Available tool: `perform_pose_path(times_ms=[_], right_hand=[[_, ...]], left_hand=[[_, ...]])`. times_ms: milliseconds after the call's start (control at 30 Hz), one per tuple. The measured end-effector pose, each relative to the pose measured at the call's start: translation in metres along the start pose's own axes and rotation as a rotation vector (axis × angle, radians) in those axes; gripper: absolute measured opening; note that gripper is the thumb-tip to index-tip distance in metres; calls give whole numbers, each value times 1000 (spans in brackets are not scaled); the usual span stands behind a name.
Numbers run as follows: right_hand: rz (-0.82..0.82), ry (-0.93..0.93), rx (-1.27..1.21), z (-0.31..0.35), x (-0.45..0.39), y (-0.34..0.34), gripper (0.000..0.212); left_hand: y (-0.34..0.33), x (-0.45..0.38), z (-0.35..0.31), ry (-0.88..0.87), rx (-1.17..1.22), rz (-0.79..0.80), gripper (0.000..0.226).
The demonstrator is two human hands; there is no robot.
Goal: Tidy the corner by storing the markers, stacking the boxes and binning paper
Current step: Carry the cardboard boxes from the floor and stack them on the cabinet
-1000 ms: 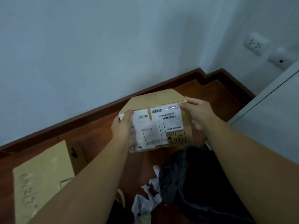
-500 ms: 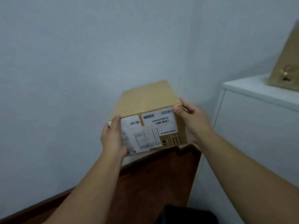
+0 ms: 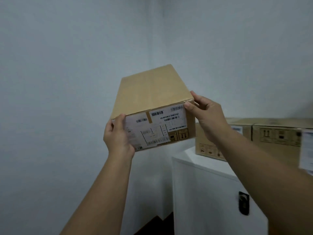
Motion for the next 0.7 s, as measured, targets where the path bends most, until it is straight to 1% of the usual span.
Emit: perform_pose_path(times_ms=[167, 367, 467, 567, 633, 700], right_hand=[[-113, 158, 100, 100, 14, 70, 59], [-272, 273, 280, 195, 37, 161, 59], [-340, 290, 347, 223, 50, 200, 58], [-410, 300, 377, 240, 62, 234, 58], [-433, 276, 419, 242, 67, 252, 58], [-464, 227, 517, 237, 71, 267, 58]], left_hand=[[-102, 50, -7, 40, 107, 213, 21], [-213, 115, 13, 135, 120, 472, 21], [-255, 141, 25, 173, 70, 591, 24], [-286, 163, 38, 184, 8, 682, 21], [-300, 171, 49, 189, -26, 693, 18], [-310, 173, 64, 216, -96, 687, 17]])
Point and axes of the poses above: each hand's wrist, its own x-axis away from the middle knuckle, its own y-axis out of the back of the hand, z = x × y, the point moved 8 cm from there along -x, towards the middle knuckle, and after that the axes turned 7 degrees about -x, right-handed, at the moved point
